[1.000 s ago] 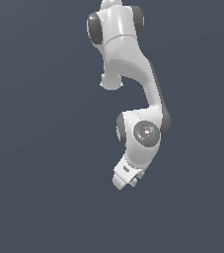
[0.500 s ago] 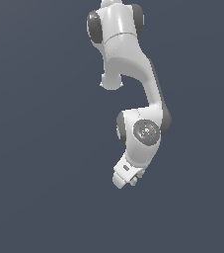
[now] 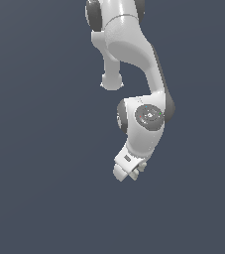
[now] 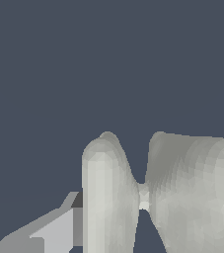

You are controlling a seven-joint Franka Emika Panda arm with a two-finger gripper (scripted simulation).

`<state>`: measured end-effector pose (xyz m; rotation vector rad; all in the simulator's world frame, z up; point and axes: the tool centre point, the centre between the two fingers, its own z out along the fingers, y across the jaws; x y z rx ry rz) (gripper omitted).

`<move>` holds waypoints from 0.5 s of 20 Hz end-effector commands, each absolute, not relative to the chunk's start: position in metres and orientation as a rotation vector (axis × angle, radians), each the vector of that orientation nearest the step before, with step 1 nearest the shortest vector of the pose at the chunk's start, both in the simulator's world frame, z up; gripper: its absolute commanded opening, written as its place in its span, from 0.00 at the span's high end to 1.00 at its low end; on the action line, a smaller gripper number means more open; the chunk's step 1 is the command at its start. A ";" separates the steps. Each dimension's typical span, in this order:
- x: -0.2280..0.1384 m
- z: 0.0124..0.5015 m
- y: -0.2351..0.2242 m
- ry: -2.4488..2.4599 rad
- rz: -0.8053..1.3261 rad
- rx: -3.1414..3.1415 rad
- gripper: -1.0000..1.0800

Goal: Pick up the object and move it to a goal position.

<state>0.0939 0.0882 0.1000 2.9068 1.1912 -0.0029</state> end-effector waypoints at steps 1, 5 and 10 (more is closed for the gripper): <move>0.087 0.117 0.088 1.191 -0.001 2.906 1.00; 0.071 0.150 0.089 1.191 -0.001 2.905 1.00; 0.050 0.197 0.090 1.191 -0.002 2.904 1.00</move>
